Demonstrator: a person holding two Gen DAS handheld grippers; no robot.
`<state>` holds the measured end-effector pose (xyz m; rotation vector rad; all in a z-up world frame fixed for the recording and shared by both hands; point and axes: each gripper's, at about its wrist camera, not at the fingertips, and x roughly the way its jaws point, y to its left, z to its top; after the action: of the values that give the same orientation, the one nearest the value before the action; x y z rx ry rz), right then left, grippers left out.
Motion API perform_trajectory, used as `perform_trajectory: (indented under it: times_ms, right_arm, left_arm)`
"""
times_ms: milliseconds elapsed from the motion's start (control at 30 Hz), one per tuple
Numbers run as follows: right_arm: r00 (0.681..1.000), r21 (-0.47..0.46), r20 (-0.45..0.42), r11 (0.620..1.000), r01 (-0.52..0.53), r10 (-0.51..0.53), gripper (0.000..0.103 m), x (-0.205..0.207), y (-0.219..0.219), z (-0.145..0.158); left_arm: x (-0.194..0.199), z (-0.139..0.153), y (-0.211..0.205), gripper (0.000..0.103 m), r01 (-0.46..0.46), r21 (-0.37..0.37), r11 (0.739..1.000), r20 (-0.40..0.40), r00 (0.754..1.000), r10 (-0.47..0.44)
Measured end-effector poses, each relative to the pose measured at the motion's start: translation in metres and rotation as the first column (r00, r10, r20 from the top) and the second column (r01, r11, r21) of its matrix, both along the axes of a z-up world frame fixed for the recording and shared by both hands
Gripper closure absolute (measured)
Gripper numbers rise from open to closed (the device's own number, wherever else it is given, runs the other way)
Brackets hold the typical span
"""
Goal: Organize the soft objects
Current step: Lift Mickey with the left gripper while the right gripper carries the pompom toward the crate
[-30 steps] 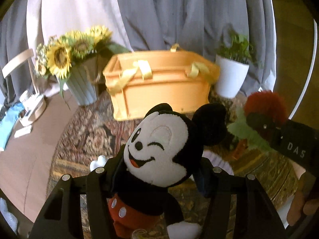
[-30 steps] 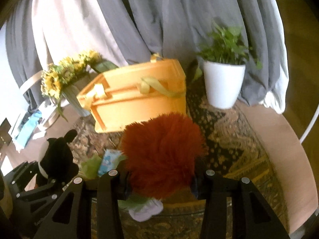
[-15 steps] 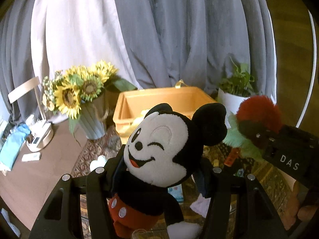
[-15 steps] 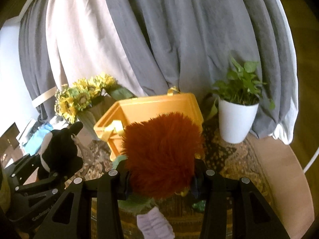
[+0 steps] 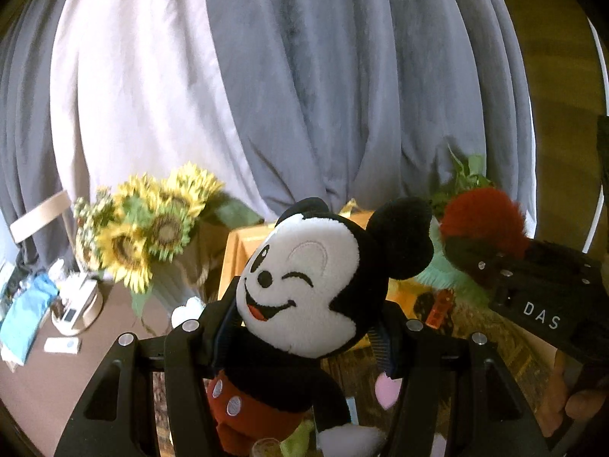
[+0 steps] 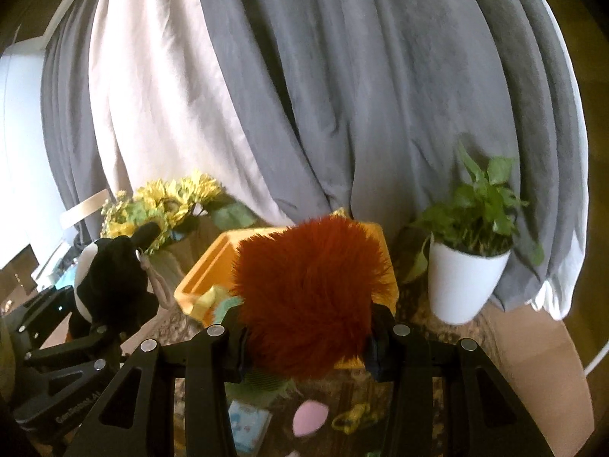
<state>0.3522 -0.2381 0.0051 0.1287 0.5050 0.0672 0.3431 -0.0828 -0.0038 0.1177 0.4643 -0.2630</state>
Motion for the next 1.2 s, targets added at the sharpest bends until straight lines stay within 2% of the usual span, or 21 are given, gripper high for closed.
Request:
perform_trajectory:
  times_ms: [333, 633, 800, 933, 1133, 1200]
  right_arm:
    - [1.000, 0.007, -0.009, 1.000, 0.025, -0.025, 0.058, 0.060, -0.010, 0.004]
    - [1.000, -0.051, -0.016, 0.999, 0.009, -0.010, 0.058, 0.106, -0.004, 0.008]
    - [0.997, -0.041, -0.079, 0.999, -0.011, 0.007, 0.058, 0.137, -0.009, -0.001]
    - [0.988, -0.068, -0.155, 0.997, -0.023, 0.012, 0.058, 0.164, -0.010, -0.017]
    - [0.955, -0.007, -0.289, 0.997, -0.073, 0.068, 0.058, 0.194, -0.019, -0.046]
    - [0.946, -0.023, -0.316, 0.997, -0.078, 0.067, 0.058, 0.198, -0.019, -0.053]
  left_arm:
    - [0.059, 0.012, -0.013, 0.045, 0.041, 0.030, 0.999, 0.059, 0.997, -0.043]
    - [0.115, 0.018, -0.024, 0.044, 0.099, 0.065, 0.993, 0.084, 0.991, -0.105]
    - [0.149, 0.017, -0.026, 0.044, 0.121, 0.048, 0.992, 0.047, 0.991, -0.123]
    - [0.175, 0.010, -0.033, 0.044, 0.148, 0.052, 0.988, 0.006, 0.989, -0.148]
    - [0.211, -0.011, -0.050, 0.044, 0.220, 0.109, 0.969, -0.078, 0.974, -0.212]
    - [0.223, -0.022, -0.056, 0.044, 0.246, 0.122, 0.962, -0.124, 0.965, -0.231]
